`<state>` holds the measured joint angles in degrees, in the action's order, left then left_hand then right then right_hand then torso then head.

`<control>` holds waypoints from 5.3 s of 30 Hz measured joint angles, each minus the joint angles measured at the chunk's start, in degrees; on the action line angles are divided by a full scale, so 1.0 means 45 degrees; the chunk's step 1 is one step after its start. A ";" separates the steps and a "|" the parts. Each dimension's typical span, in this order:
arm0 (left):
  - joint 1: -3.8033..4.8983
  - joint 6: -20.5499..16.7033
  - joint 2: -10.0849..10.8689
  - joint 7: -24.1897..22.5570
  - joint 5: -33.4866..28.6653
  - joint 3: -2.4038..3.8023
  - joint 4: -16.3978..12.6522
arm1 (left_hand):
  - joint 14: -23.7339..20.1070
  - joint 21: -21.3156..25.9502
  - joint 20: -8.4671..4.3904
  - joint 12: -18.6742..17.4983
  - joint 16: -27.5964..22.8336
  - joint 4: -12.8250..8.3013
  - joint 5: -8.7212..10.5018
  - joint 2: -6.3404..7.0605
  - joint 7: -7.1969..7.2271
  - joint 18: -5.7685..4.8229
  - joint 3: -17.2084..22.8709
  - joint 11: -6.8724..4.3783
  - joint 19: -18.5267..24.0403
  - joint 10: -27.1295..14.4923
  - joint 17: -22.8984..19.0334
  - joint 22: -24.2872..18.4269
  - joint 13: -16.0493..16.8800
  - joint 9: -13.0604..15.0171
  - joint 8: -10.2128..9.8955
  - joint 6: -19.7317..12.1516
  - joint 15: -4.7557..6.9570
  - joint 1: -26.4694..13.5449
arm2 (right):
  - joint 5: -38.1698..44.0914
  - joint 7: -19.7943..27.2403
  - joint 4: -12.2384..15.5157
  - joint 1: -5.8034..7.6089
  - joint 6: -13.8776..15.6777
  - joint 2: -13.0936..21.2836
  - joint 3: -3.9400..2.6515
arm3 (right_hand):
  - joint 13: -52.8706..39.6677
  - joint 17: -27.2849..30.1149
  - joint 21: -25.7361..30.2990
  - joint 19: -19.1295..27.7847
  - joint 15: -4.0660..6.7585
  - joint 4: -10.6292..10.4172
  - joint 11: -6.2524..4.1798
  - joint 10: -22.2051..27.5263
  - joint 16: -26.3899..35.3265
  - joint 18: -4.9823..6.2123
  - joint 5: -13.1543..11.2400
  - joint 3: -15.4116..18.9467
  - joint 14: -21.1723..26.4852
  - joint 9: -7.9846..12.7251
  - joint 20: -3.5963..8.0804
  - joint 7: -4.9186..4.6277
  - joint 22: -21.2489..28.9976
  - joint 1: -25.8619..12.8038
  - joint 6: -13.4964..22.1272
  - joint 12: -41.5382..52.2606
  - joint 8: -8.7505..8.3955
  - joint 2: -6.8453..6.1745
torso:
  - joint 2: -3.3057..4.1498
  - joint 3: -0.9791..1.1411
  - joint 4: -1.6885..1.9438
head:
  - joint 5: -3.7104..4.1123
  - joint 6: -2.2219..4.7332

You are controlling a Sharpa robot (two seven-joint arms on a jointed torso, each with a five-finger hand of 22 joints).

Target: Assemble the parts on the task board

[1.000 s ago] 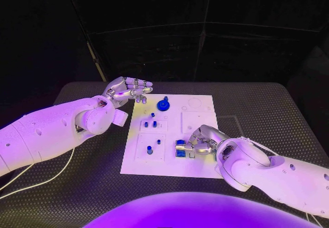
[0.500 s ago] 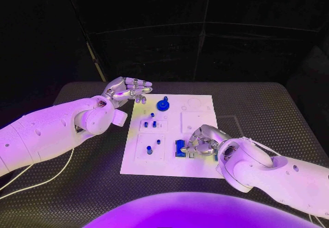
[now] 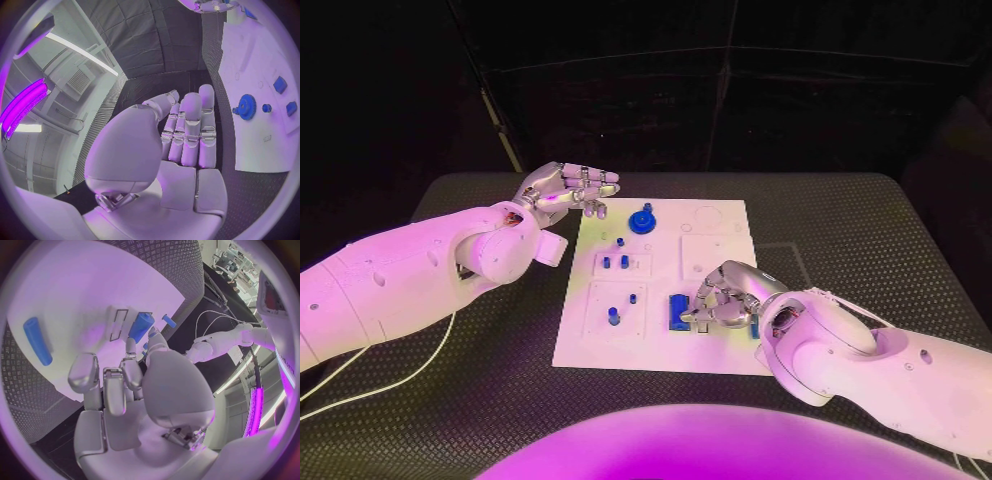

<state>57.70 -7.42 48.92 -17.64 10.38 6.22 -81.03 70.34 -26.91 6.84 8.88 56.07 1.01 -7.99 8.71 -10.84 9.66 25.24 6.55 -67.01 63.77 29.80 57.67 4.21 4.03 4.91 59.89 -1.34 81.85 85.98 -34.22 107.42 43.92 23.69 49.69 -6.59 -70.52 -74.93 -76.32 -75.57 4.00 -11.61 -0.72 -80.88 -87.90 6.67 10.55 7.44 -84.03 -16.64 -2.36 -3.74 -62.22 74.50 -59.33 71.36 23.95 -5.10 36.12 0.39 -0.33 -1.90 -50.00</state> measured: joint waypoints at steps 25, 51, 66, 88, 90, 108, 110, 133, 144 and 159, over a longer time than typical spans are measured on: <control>0.0000 0.0000 0.0022 0.0007 0.0000 0.0000 -0.0011 | 0.0000 0.0000 0.0000 0.0000 0.0002 0.0000 0.0000 0.0000 0.0000 0.0001 0.0000 0.0001 0.0000 0.0001 0.0001 0.0000 0.0000 0.0000 0.0000 0.0000 0.0000 0.0000 | 0.0055 -0.0099 -0.0394 0.0004 -0.0456 -0.0368 -0.0003 | -0.0108 0.0003 0.0000 0.0000 0.0000 0.0104 -0.0045 -0.0043 0.0000 -0.0203 0.0036 0.0170 0.0000 -0.0115 0.0000 0.0140 -0.0044 0.0417 -0.0140 0.0002 0.0141 0.0290 | 0.0020 -0.0007 -0.0005 | -0.0066 0.0000; 0.0000 0.0003 0.0065 0.0014 0.0000 0.0000 0.0025 | 0.0000 0.0000 0.0000 0.0000 0.0002 0.0000 0.0000 0.0000 0.0000 0.0000 0.0000 0.0000 0.0000 0.0001 0.0002 0.0000 0.0000 0.0000 0.0000 0.0000 0.0000 0.0000 | 0.0017 0.0118 0.0265 0.0001 0.0536 0.1099 -0.0003 | 0.0035 0.0005 0.0000 0.0000 0.0045 -0.0144 0.0026 0.0029 0.0000 -0.0202 0.0587 0.0593 0.0046 -0.0016 0.0000 -0.0108 0.0046 0.0311 0.0311 -0.0182 -0.0221 0.0524 | -0.0022 -0.0005 -0.0040 | 0.0112 -0.0001; -0.0001 0.0003 0.0066 0.0020 -0.0001 -0.0001 -0.0002 | 0.0000 0.0000 0.0000 0.0000 0.0002 0.0000 0.0000 0.0000 0.0000 0.0001 0.0000 0.0001 0.0000 0.0001 0.0003 0.0000 0.0000 0.0000 0.0000 0.0000 0.0000 0.0000 | 0.0034 0.0202 0.0498 -0.0006 0.0808 0.3114 0.0001 | 0.0205 0.0006 0.0000 0.0093 -0.0095 -0.0394 0.0141 0.0144 0.0001 -0.0200 0.0738 0.0912 -0.0001 0.0183 -0.0093 -0.0292 0.0104 0.0214 0.0662 -0.0370 -0.0753 0.0620 | -0.0024 -0.0015 -0.0139 | 0.0706 -0.0001; -0.0022 0.0018 0.0029 0.0023 -0.0001 -0.0005 0.0066 | 0.0000 0.0000 0.0000 0.0000 0.0002 0.0000 0.0000 0.0000 0.0000 -0.0001 0.0000 0.0001 0.0000 0.0001 0.0003 0.0000 0.0000 0.0000 0.0000 0.0000 0.0000 0.0000 | 0.0863 -0.0148 0.0199 -0.0876 0.0020 0.2464 -0.0078 | 0.0151 0.0007 0.0055 0.0093 -0.0093 -0.0615 0.0141 0.0144 0.0001 -0.0199 0.0766 0.1131 -0.0001 0.0096 -0.0093 -0.0084 0.0088 0.0215 -0.0049 -0.0401 -0.0719 0.0619 | -0.0046 -0.0020 -0.0201 | 0.0724 -0.0001; -0.0023 0.0019 0.0025 0.0023 -0.0001 -0.0005 0.0076 | 0.0000 0.0000 0.0000 0.0000 0.0002 0.0000 0.0000 0.0000 0.0000 0.0001 0.0000 0.0001 0.0000 0.0001 0.0003 0.0000 0.0000 0.0000 0.0000 0.0000 0.0000 0.0000 | 0.0941 -0.0153 0.0194 -0.0883 -0.0001 0.2425 -0.0079 | 0.0139 0.0007 0.0055 0.0093 -0.0093 -0.0614 0.0141 0.0144 0.0001 -0.0199 0.0814 0.1131 -0.0001 0.0095 -0.0093 -0.0054 0.0071 0.0268 -0.0079 -0.0402 -0.0698 0.0672 | -0.0046 -0.0022 -0.0204 | 0.0731 -0.0001; -0.0038 0.0032 0.0030 0.0026 -0.0001 -0.0004 0.0074 | -0.0093 0.0000 0.0000 0.0000 0.0003 0.0000 0.0000 0.0000 0.0045 0.0001 0.0000 0.0001 0.0000 0.0000 -0.0016 0.0000 0.0000 0.0000 0.0000 -0.0047 0.0002 0.0000 | 0.2793 -0.0357 0.0000 -0.0839 -0.0984 0.1698 -0.0161 | 0.0108 -0.0002 0.0106 0.0099 -0.0017 0.0711 0.0183 0.0193 0.0001 -0.0199 -0.0421 0.0231 0.0018 -0.0034 -0.0034 -0.0117 0.0148 0.2538 -0.0090 -0.0779 -0.1171 0.0590 | -0.0028 -0.0037 -0.0179 | 0.0719 -0.0001; -0.0038 0.0033 0.0033 0.0027 -0.0001 -0.0004 0.0069 | -0.0093 0.0000 0.0000 0.0000 0.0003 0.0000 0.0000 0.0000 0.0045 0.0001 0.0000 0.0001 0.0000 0.0001 -0.0016 0.0000 0.0000 0.0001 0.0000 -0.0047 0.0002 0.0000 | 0.3072 -0.0399 0.0001 -0.0829 -0.1149 0.1636 -0.0165 | 0.0114 -0.0001 0.0106 0.0099 -0.0017 0.0773 0.0183 0.0193 0.0001 -0.0199 -0.0332 0.0169 0.0018 -0.0034 -0.0034 -0.0149 0.0153 0.2537 -0.0062 -0.0801 -0.1198 0.0590 | -0.0028 -0.0037 -0.0178 | 0.0710 -0.0001; -0.0039 0.0033 0.0003 0.0037 -0.0001 -0.0004 0.0070 | -0.0092 0.0000 0.0000 0.0048 0.0003 0.0000 0.0000 0.0000 -0.0002 0.0001 0.0000 0.0047 0.0000 -0.0045 -0.0015 0.0000 0.0000 0.0000 0.0000 -0.0094 0.0002 0.0000 | 0.2502 -0.0667 0.0505 -0.0824 -0.1286 0.1852 -0.0164 | -0.0021 0.0002 0.0059 0.0007 0.0002 -0.0454 0.0158 0.0258 0.0001 -0.0200 0.4413 -0.1963 -0.0002 0.0330 0.0055 -0.0061 -0.0176 0.2201 -0.0430 -0.0621 -0.1961 0.0920 | -0.0051 -0.0040 -0.0178 | 0.0685 -0.0001; -0.0039 0.0033 -0.0015 0.0042 -0.0001 -0.0004 0.0078 | -0.0092 0.0000 0.0000 0.0048 0.0003 0.0000 0.0000 0.0000 -0.0002 0.0001 0.0000 0.0047 0.0000 -0.0045 -0.0014 0.0000 0.0000 0.0000 0.0000 -0.0094 0.0001 0.0000 | 0.1444 -0.0753 0.0711 -0.0979 0.0115 0.1871 -0.0024 | -0.0108 0.0003 0.0059 0.0007 0.0002 -0.0675 0.0155 0.0252 0.0002 -0.0199 0.4047 -0.2586 -0.0001 0.0280 0.0054 -0.0087 -0.0214 0.2024 -0.0509 -0.0468 -0.2037 0.0406 | -0.0050 -0.0052 -0.0181 | 0.0623 -0.0001; -0.0040 0.0031 -0.0003 0.0044 -0.0001 -0.0004 0.0041 | -0.0091 0.0000 0.0000 0.0047 0.0003 0.0000 0.0000 0.0000 -0.0002 0.0000 0.0000 0.0047 0.0000 -0.0045 -0.0013 0.0000 0.0000 0.0000 0.0000 -0.0093 0.0001 0.0000 | 0.0160 -0.0532 0.0390 -0.0977 0.1082 0.1052 -0.0031 | -0.0205 0.0004 0.0007 -0.0047 0.0001 -0.1056 -0.0031 -0.0030 -0.0063 -0.0198 0.4295 -0.2753 -0.0001 0.0005 0.0000 -0.0026 -0.0303 0.1212 -0.0725 -0.0467 -0.2033 0.0012 | -0.0029 -0.0055 -0.0189 | 0.0579 -0.0001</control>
<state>57.52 -7.28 48.91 -17.45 10.37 6.20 -80.85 69.93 -26.91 6.84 9.09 56.08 1.01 -7.99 8.71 -10.85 9.67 25.24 6.76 -67.01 63.57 29.74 57.67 4.21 4.03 4.91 59.47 -1.34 81.85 86.70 -36.61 109.17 39.52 28.57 54.43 -6.73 -71.44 -74.91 -76.29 -75.78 4.00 -16.36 -0.86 -81.02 -88.19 5.78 29.87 -4.94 -84.03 -16.62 -2.37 -3.85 -63.58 79.95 -62.59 69.26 14.80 -5.05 35.99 0.14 -1.18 0.70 -50.00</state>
